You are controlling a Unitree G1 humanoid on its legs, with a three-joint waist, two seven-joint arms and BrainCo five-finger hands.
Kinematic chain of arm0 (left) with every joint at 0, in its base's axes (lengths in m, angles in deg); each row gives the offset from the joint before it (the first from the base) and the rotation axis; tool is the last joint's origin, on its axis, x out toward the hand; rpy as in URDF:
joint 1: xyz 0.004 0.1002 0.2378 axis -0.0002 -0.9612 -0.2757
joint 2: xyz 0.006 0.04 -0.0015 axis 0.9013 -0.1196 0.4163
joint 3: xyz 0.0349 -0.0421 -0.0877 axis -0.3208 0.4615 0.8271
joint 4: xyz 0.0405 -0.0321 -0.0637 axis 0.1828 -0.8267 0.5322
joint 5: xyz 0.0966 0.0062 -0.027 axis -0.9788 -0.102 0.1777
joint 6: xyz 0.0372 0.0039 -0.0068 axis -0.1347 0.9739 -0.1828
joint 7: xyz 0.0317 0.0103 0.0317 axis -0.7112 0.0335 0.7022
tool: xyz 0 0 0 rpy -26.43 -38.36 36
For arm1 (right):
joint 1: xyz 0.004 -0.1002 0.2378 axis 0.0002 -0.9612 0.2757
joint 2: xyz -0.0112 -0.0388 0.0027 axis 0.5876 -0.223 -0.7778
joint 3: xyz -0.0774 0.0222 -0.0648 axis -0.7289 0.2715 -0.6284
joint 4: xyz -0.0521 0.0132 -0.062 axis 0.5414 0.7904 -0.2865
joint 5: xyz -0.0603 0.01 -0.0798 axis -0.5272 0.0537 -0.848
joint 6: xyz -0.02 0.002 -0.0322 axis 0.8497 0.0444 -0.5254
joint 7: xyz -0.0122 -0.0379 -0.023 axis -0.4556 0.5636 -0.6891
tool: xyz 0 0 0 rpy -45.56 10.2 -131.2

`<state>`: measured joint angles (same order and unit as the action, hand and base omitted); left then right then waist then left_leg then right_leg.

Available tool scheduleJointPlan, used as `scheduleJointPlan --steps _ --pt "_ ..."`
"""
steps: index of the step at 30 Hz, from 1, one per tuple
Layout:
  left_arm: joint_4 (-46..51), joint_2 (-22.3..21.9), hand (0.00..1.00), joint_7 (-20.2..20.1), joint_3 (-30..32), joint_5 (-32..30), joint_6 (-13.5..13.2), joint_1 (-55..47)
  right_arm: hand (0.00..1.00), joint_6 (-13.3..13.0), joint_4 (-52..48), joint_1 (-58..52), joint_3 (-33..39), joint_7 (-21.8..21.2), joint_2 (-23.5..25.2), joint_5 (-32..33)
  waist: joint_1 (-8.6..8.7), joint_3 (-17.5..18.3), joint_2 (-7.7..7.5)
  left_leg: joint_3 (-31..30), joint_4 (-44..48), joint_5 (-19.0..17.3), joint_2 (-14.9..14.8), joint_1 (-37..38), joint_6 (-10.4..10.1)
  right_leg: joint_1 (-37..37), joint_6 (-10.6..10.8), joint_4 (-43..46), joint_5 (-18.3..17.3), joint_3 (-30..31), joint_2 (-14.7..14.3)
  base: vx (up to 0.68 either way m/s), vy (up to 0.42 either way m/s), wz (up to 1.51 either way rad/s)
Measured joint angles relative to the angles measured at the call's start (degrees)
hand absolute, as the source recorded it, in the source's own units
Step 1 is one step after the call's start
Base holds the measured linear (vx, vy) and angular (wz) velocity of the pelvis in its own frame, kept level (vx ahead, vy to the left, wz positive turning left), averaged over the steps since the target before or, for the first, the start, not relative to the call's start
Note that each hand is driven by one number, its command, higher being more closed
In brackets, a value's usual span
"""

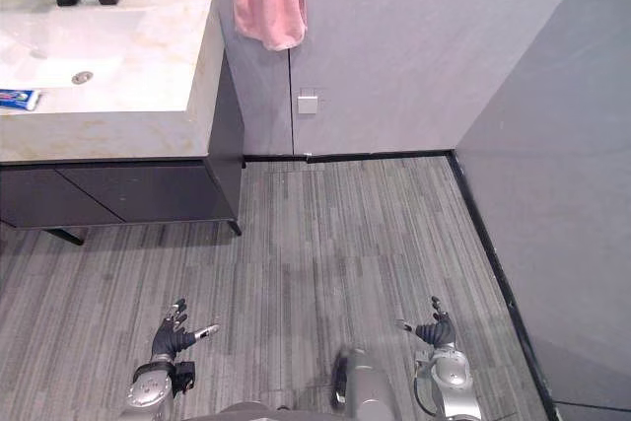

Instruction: Organize washtable

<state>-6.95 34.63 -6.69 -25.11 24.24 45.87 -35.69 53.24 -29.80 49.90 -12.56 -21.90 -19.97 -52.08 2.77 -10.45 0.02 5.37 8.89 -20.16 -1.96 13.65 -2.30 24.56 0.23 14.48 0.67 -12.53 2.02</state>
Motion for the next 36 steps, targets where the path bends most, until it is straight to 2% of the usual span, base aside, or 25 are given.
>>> scheduleJointPlan --steps 1,2,3,4,5,6,8,10,13,14,15,16,18,20,21,22,24,25,26,29,30,31,32,35,36 --pt "-0.45 -1.01 0.0 -0.01 -0.01 0.02 0.17 0.15 0.0 0.34 0.1 0.03 0.07 0.0 -0.82 0.0 0.34 0.1 0.69 -0.75 2.75 -0.96 -1.65 0.64 -1.61 0.13 -2.7 3.84 3.84 -0.46 -0.34 0.63 -0.165 0.2" --pt "0.07 -1.28 0.0 -0.11 -0.13 0.02 0.18 0.3 0.0 0.57 -0.18 0.13 -0.06 -0.03 -0.81 0.0 0.05 0.12 1.71 -0.29 8.04 0.05 -2.96 -1.9 -3.29 0.14 -3.39 5.4 1.88 -1.18 -0.89 0.75 -0.231 0.15" --pt "0.11 -1.63 0.0 -0.12 -0.69 0.31 0.19 1.07 0.0 0.62 -1.35 0.42 -0.47 -0.15 -1.0 0.0 0.15 -0.42 2.48 0.04 18.99 4.09 -3.76 -6.65 -4.88 -1.6 -3.47 5.08 -0.56 -1.4 -1.49 0.64 -0.208 0.04" --pt "0.08 -1.94 0.0 -0.15 -0.87 0.87 0.24 1.2 0.0 0.62 -2.03 0.49 -0.78 -0.18 -1.14 0.01 0.08 -0.84 2.98 0.17 25.69 7.61 -4.51 -9.25 -4.39 -3.46 -3.86 3.99 -1.29 -1.3 -2.04 0.66 -0.217 -0.07" --pt "0.14 -2.83 0.0 -0.17 -0.95 1.84 0.24 1.03 0.0 0.57 -2.29 1.15 -1.77 -0.16 -1.47 0.01 -0.63 -1.68 3.97 0.22 38.74 12.03 -7.12 -14.03 -3.64 -8.77 -4.51 0.65 -2.03 -0.71 -3.58 0.64 -0.168 -0.29" --pt "0.11 -2.98 0.0 -0.23 -1.09 1.9 0.26 1.1 0.0 0.52 -2.2 2.01 -2.98 -0.16 -1.17 0.05 -0.96 -2.35 3.83 1.39 48.75 10.15 -9.11 -17.52 -1.15 -14.49 -5.04 -2.26 -2.41 0.65 -4.69 0.62 -0.142 -0.36" --pt "0.44 -3.23 0.0 -0.23 -1.74 2.0 0.23 1.22 0.0 -0.18 -2.86 2.53 -3.05 -0.03 -0.28 0.26 -2.29 -3.19 2.3 2.72 53.51 8.35 -9.26 -21.89 0.73 -21.91 -5.74 -5.81 -2.9 3.14 -4.51 0.56 -0.076 -0.42" --pt "1.12 -3.33 0.0 -0.24 -2.27 2.29 0.08 1.22 0.0 -0.84 -3.89 2.62 -3.04 0.04 0.02 0.74 -3.14 -3.48 0.88 3.27 48.34 6.7 -7.54 -28.23 1.54 -27.77 -4.02 -9.5 -5.42 5.13 -2.75 0.57 -0.011 -0.43" --pt "1.63 -3.84 0.0 -0.25 -2.24 2.25 0.14 1.76 0.0 -0.59 -3.24 2.86 -1.71 0.08 0.04 0.75 -3.7 -4.14 1.41 2.54 30.28 6.89 -5.39 -34.44 0.7 -31.84 -1.82 -10.83 -8.36 6.68 -1.12 0.5 0.131 -0.33" --pt "1.68 -4.13 0.0 -0.19 -2.24 2.21 0.18 1.4 0.0 -0.57 -3.05 2.11 -1.19 0.09 -0.08 0.84 -3.76 -4.12 1.49 2.43 17.61 9.71 -3.73 -33.93 -1.68 -33.54 -0.25 -10.97 -10.07 7.23 -0.3 0.47 0.195 -0.33" --pt "1.7 -4.45 0.0 -0.15 -2.24 2.17 0.18 0.89 0.0 -0.58 -2.86 1.54 -0.85 0.06 -0.47 1.01 -3.77 -3.59 2.7 1.91 9.74 13.52 -3.76 -33.69 -1.46 -34.42 0.64 -10.99 -11.68 8.1 -0.65 0.49 0.259 -0.53" --pt "1.58 -4.47 0.0 -0.05 -1.82 2.09 0.41 0.05 0.0 -0.32 -1.53 1.43 -0.74 0.14 -0.1 1.2 -3.93 -2.98 2.89 1.3 12.05 18.99 -3.47 -33.68 2.23 -35.58 2.0 -9.66 -14.28 9.74 -0.18 0.4 0.231 -0.44" --pt "1.78 -4.2 0.0 0.03 -1.03 2.08 0.42 0.29 0.0 -0.21 -1.42 0.9 -0.92 0.07 0.66 1.19 -4.08 -1.94 0.92 3.29 14.39 14.5 -1.23 -33.63 3.65 -33.97 3.02 -4.42 -15.92 11.01 3.14 0.57 0.272 -0.29" --pt "1.73 -4.31 0.0 0.01 -1.1 2.07 0.46 -0.27 0.0 -0.21 -1.36 0.76 -0.87 0.05 0.86 1.16 -3.81 -1.96 0.85 5.0 15.11 11.29 -0.31 -30.82 4.81 -30.33 3.87 7.1 -15.73 12.81 4.78 0.57 0.294 -0.28" --pt "1.68 -4.2 0.0 0.09 -1.11 2.06 0.86 -0.7 0.0 -0.22 -1.31 0.5 -0.91 0.03 0.97 1.13 -3.86 -1.98 0.81 5.86 14.59 9.65 0.71 -27.22 5.73 -27.57 7.87 17.18 -13.8 13.05 6.29 0.51 0.269 -0.17" --pt "1.7 -3.89 0.0 0.22 -1.1 2.05 0.96 -1.08 0.0 -0.22 -1.07 0.22 -1.01 0.01 1.06 1.12 -3.62 -1.97 0.89 5.86 13.47 7.97 1.71 -23.17 6.17 -24.74 9.82 26.95 -14.43 12.85 7.28 0.5 0.218 -0.06" --pt "1.75 -3.61 0.0 1.07 -1.17 2.05 0.95 -1.09 0.0 -0.24 -0.98 0.12 -2.52 -0.02 0.96 1.0 -3.31 -1.86 0.98 5.83 10.82 6.83 2.44 -17.72 6.84 -19.63 6.23 34.75 -16.43 10.48 8.07 0.51 0.136 0.13" --pt "1.67 -3.37 0.0 1.13 -1.23 2.06 0.95 -0.59 0.0 -0.27 -0.98 0.43 -3.43 -0.05 1.02 0.61 -3.44 -1.89 1.02 5.4 9.4 6.7 2.46 -15.7 6.84 -16.4 5.08 34.39 -17.68 8.84 7.66 0.42 0.054 0.19" --pt "1.56 -3.34 0.0 1.13 -1.23 2.06 0.98 -0.26 0.0 -0.28 -0.98 0.44 -3.83 -0.06 1.01 0.44 -3.41 -1.91 1.1 4.81 8.88 6.7 2.38 -14.87 6.84 -15.02 4.85 32.88 -18.3 8.15 7.03 0.4 -0.005 0.36" --pt "1.56 -3.39 0.0 1.11 -1.67 2.06 0.95 0.31 0.0 -0.31 -0.98 0.23 -4.29 -0.07 1.04 -0.05 -2.17 -1.89 1.09 1.85 7.43 6.55 1.36 -11.33 6.41 -11.21 4.07 16.73 -17.58 8.64 2.89 0.39 -0.072 0.64" --pt "1.58 -3.25 0.0 1.11 -1.77 2.06 0.9 -0.14 0.0 -0.38 -1.0 -0.16 -4.27 -0.02 1.06 -0.05 -1.92 -1.66 0.67 1.0 7.41 5.29 1.37 -9.44 3.93 -11.39 3.28 7.39 -11.37 9.75 1.29 0.39 -0.095 0.65" --pt "1.53 -2.97 0.0 1.12 -1.75 2.03 0.91 -0.16 0.0 -0.45 -0.99 -0.72 -4.27 -0.02 1.22 -0.05 -2.01 -1.36 -0.14 0.24 7.64 4.5 1.87 -8.81 2.8 -11.1 2.25 4.92 -4.86 10.84 1.28 0.47 -0.145 0.71" --pt "0.2 -4.02 0.0 1.11 -1.78 1.97 1.1 -0.36 0.0 -0.38 -0.26 -1.52 -4.14 0.01 0.59 -0.04 -2.13 -0.04 1.35 -1.99 8.78 3.69 0.45 -8.39 1.43 -11.31 1.05 7.43 -4.55 9.54 0.97 0.33 -0.129 0.5" --pt "1.39 -5.12 0.0 1.08 -1.75 1.88 1.01 -0.69 0.0 -0.41 -1.75 -2.27 -4.28 0.0 1.15 -0.03 -2.01 0.23 2.33 -2.08 18.77 4.6 -1.52 -12.44 -0.14 -14.6 0.05 5.1 -7.45 6.66 0.84 0.41 -0.22 0.56" --pt "2.42 -6.21 0.0 1.05 -1.7 1.89 1.01 -0.44 0.0 -0.45 -2.53 -3.15 -4.34 0.04 1.79 0.08 -2.33 -0.04 2.38 -0.74 29.82 6.36 -3.97 -16.83 -2.98 -18.69 -0.83 2.8 -7.99 5.26 0.29 0.3 -0.182 0.41"
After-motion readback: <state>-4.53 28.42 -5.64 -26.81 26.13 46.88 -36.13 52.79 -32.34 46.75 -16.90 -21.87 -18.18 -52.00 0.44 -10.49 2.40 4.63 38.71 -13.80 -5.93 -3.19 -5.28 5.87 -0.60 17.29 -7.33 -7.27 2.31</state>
